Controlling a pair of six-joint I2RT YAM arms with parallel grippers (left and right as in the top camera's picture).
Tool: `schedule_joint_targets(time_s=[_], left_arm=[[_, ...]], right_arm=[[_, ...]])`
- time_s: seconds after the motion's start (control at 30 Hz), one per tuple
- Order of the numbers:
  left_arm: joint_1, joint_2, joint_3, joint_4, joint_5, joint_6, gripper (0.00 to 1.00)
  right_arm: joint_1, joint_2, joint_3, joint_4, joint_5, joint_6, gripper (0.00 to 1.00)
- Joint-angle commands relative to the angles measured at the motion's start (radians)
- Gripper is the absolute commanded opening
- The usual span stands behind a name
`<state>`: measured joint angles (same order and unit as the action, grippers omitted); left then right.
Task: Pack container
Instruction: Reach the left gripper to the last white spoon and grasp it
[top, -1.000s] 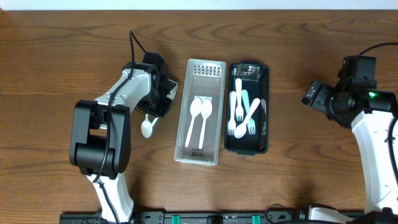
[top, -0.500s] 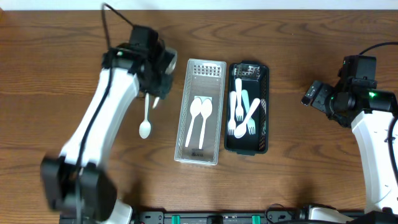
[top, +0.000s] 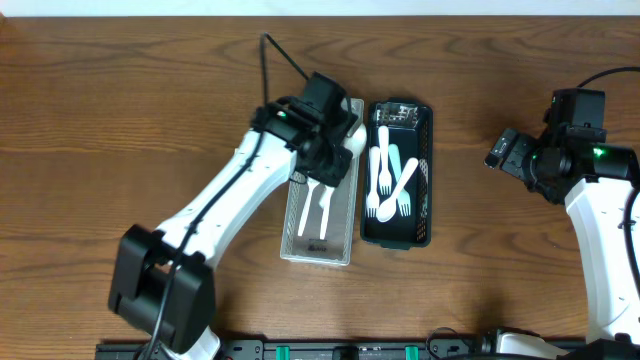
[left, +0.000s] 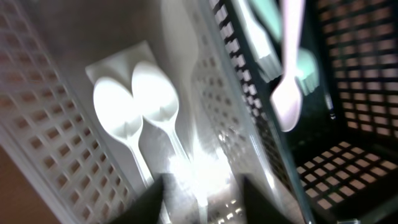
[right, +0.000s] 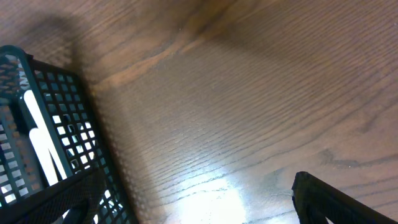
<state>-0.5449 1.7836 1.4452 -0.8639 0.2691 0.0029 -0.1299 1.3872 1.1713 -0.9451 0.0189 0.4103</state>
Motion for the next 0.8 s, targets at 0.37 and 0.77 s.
schedule_joint_targets(time_s=[0.37,0.77], left_arm=[[0.338,-0.122,0.053,-0.051,-0.264,0.027,0.96],[0.5,0.108,0.04,-0.051,-0.258,0.135,0.82]], right_arm=[[-0.002,0.001,-0.001,0.003,0.008,0.008,0.99],[-0.002,0.0,-0.001,0.002,0.011,0.0,0.99]])
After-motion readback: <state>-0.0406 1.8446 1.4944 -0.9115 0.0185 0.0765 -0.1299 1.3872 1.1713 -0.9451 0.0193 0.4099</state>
